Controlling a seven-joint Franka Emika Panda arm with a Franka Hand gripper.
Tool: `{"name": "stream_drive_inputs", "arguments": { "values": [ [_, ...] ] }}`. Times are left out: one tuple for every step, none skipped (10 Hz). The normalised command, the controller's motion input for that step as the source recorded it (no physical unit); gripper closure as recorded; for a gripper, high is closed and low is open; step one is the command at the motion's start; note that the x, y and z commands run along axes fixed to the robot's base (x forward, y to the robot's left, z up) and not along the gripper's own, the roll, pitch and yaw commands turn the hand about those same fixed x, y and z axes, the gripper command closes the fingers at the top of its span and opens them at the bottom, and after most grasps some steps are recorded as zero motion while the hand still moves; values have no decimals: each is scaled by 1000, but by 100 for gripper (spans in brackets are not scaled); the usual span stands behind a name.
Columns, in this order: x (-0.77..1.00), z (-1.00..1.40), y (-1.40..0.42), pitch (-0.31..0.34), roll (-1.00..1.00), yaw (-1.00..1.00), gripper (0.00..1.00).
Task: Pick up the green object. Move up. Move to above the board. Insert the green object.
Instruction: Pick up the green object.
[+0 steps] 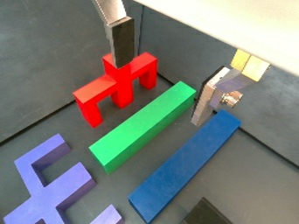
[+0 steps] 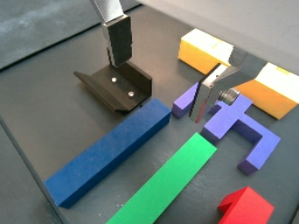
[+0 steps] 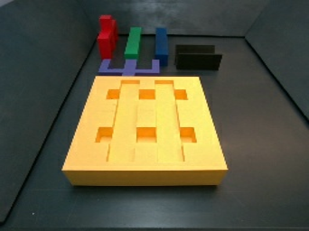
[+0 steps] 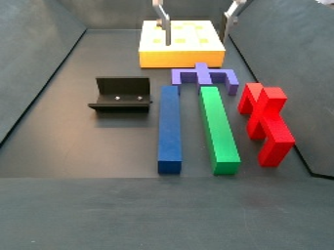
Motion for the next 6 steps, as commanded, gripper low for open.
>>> {"name": "stream_drive_inputs", "arguments": {
  "values": [
    [-40,-691,0,-191,-134,0,0],
    [-49,-763,0,-220,-66,0,0],
    [-123,-789,0,-237,0,0,0],
    [-223,-711,100,-231,-3,0,0],
    [-246,-606,137,-229,-63,0,0],
    [-94,-583,109,-167,-121,0,0]
  ]
}}
